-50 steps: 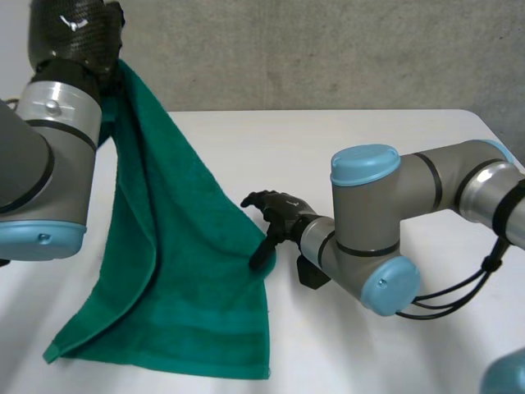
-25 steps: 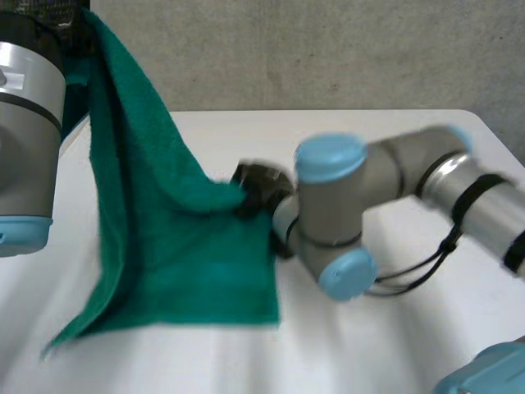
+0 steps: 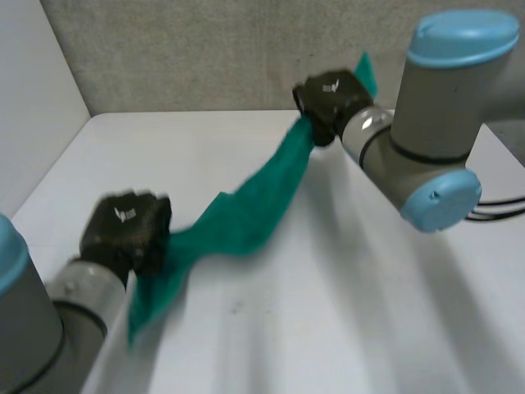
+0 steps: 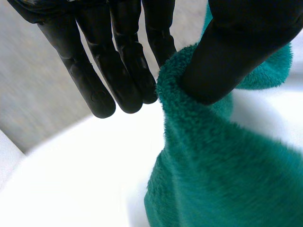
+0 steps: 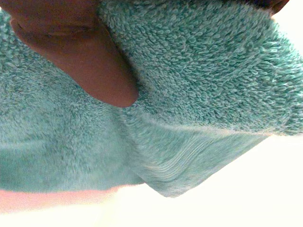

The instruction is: Fold the towel.

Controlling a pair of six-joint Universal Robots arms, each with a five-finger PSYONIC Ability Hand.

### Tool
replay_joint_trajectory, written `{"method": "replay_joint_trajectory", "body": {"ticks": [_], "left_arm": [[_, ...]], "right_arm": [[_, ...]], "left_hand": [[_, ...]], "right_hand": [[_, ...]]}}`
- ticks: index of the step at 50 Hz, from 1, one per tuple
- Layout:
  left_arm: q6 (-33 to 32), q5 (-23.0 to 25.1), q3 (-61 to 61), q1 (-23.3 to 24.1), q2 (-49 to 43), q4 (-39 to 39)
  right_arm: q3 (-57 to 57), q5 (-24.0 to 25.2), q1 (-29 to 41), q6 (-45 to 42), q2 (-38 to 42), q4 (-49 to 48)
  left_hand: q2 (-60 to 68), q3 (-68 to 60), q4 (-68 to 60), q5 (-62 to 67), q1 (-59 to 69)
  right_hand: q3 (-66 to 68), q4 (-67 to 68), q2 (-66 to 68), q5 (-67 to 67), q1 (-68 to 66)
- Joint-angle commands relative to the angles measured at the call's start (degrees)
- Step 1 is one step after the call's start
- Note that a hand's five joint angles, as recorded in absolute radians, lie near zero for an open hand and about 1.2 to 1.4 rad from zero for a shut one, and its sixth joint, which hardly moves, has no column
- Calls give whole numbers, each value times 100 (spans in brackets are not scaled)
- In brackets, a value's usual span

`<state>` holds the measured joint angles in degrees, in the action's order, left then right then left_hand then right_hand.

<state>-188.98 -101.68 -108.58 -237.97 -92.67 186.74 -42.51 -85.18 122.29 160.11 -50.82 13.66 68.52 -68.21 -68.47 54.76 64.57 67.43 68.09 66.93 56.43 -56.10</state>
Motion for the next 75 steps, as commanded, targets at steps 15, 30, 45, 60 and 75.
{"method": "replay_joint_trajectory", "body": {"ticks": [15, 30, 45, 60, 75], "left_arm": [[309, 139, 1153, -423, 267, -850], [-15, 1677, 3043, -742, -2324, -1147], [-60, 3646, 3712, -777, -3592, -1210], [-34, 3956, 4653, -812, -4330, -1184], [-104, 1810, 3319, -1067, -2618, -480]], "right_arm": [[-2314, 563, 146, -454, -1825, -601], [-3228, 1487, 172, -481, -3196, -918], [-3413, 1531, 120, -472, -3346, -909], [-3422, 1496, 76, -498, -3338, -926], [-2974, 925, -100, -1096, -1959, 14]], "left_hand": [[-5645, 5615, 5641, -5270, -5251], [-5360, 5330, 5356, -4985, -4966], [-4770, 4740, 4766, -4395, -4376], [760, -790, -764, 1135, 1154], [1148, -1179, -1153, 1524, 1543]], "right_hand": [[1257, 1191, 1307, 1357, -2390], [1257, 1191, 1307, 1357, -2390], [1257, 1191, 1307, 1357, -2390], [1257, 1191, 1307, 1357, -2390], [1257, 1191, 1307, 1357, -2390]]}}
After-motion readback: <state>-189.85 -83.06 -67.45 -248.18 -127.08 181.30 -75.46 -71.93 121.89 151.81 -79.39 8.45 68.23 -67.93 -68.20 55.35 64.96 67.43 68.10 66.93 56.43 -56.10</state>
